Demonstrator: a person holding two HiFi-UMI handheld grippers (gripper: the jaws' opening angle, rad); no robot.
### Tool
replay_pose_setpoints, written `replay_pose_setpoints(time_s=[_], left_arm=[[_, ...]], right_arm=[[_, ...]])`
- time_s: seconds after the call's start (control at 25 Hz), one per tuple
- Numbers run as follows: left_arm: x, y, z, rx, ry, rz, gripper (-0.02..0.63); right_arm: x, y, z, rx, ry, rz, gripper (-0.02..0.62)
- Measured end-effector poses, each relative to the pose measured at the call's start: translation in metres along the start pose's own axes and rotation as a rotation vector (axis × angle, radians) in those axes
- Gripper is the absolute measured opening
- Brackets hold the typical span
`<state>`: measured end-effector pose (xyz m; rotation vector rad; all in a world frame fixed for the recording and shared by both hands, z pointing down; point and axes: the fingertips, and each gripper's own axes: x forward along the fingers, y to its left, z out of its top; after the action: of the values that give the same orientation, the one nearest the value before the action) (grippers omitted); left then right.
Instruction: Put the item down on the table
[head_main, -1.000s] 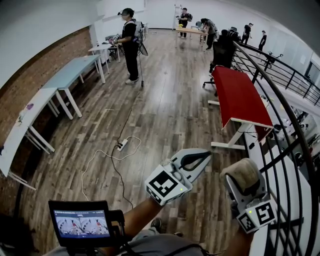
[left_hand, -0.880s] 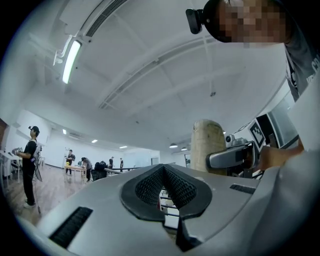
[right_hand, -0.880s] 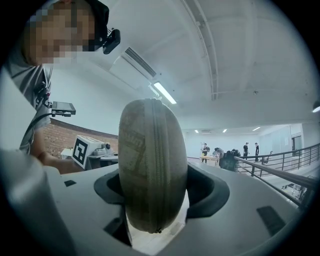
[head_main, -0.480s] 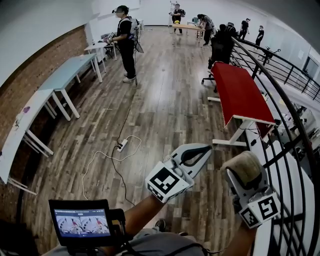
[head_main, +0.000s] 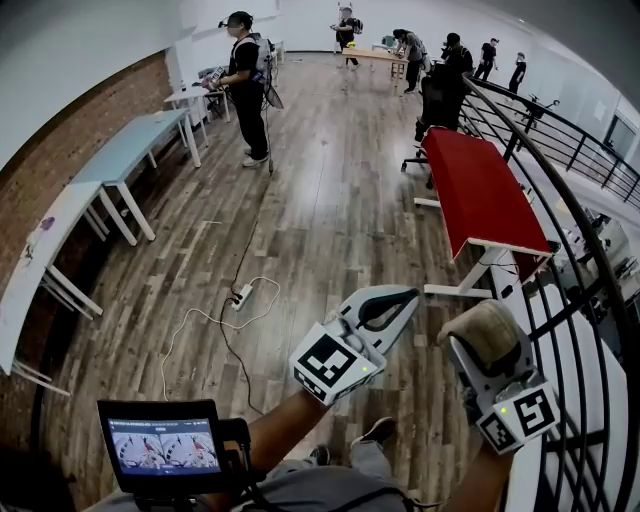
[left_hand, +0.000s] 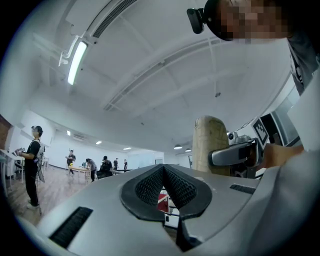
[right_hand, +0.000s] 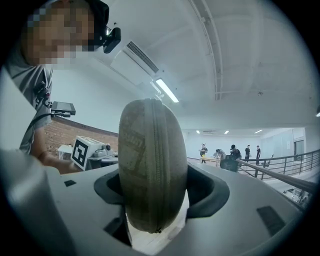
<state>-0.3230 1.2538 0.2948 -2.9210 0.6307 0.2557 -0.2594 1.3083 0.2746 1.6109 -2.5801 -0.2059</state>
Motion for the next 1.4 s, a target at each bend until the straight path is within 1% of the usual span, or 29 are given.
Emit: replay_pose_setpoints(time_s=[0.16,0.32,0.4,0.52,0.72,0.88,1.08,1.24,1.4], left_arm=[[0.022,0.025,-0.017,-0.008,0.004,0.028,0.002],[0.029,0.038,-0.018,0.004,0.012,0.054,0.002],[0.041,0.050,-0.018,0.005,0.017,0.071,0.002],[0.072,0.067,-0.027,0.002,0.030,0.090,0.002],[0.130,0.100,-0.066,0.001,0.036,0.125,0.002],[0.181,0.125,-0.078,-0.012,0.037,0.147,0.002],[0.242,0.142,-0.088,-0.014,0.040,0.161,0.002],[0.275,0.159,-0.084,-0.003,0.036,0.166,0.002],[0.299,0.177,-0.089,0.003,0.042,0.165,0.002]], right_arm=[[0.027,-0.027,-0.015,0.001,0.002,0.023,0.290],[0.041,-0.037,-0.018,0.006,0.006,0.047,0.290],[0.051,-0.050,-0.017,0.006,0.007,0.062,0.290],[0.068,-0.084,-0.023,0.014,0.012,0.076,0.290],[0.100,-0.150,-0.059,0.026,0.020,0.087,0.290],[0.123,-0.204,-0.069,0.031,0.031,0.098,0.290],[0.139,-0.269,-0.076,0.034,0.030,0.105,0.290],[0.155,-0.302,-0.070,0.025,0.028,0.116,0.290],[0.174,-0.325,-0.072,0.028,0.021,0.122,0.290]])
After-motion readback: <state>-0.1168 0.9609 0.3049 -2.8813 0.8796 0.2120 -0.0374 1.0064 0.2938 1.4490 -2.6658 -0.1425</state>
